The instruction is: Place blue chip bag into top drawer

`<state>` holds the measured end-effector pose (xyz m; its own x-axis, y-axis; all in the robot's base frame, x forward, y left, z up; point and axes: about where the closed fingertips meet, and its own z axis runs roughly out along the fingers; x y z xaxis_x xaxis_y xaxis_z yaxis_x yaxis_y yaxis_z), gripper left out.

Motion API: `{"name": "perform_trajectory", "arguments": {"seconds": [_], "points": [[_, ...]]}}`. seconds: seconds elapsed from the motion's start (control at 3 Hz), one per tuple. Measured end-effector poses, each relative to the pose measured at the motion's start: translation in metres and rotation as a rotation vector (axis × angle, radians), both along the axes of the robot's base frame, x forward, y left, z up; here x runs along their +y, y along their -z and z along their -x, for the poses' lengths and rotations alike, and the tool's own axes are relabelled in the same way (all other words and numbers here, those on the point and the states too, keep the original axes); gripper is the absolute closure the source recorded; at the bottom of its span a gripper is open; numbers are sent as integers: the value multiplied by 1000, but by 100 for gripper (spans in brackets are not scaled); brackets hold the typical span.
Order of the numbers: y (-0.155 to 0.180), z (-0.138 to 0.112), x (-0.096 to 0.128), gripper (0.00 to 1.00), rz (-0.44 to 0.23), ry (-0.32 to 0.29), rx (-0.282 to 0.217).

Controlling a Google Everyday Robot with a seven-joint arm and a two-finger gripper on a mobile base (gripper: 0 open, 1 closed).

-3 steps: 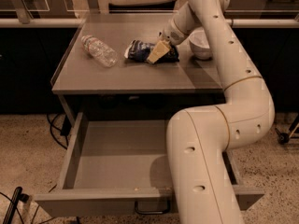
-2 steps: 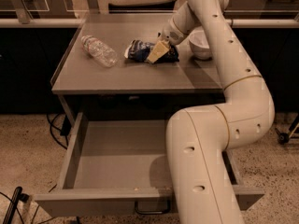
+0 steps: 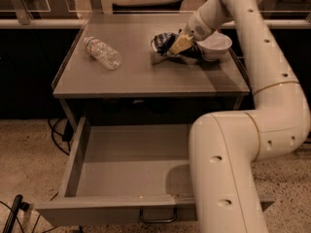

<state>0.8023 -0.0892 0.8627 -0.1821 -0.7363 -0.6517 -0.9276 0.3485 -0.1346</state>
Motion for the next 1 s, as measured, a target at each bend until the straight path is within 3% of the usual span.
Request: {"name": "perform_trajectory", "arguments": {"seconds": [0.33, 0.67, 1.0], "points": [[-35, 33, -71, 100, -81, 50, -17], [-45, 56, -115, 100, -141, 92, -14], [-45, 56, -115, 100, -141, 92, -14]]}}
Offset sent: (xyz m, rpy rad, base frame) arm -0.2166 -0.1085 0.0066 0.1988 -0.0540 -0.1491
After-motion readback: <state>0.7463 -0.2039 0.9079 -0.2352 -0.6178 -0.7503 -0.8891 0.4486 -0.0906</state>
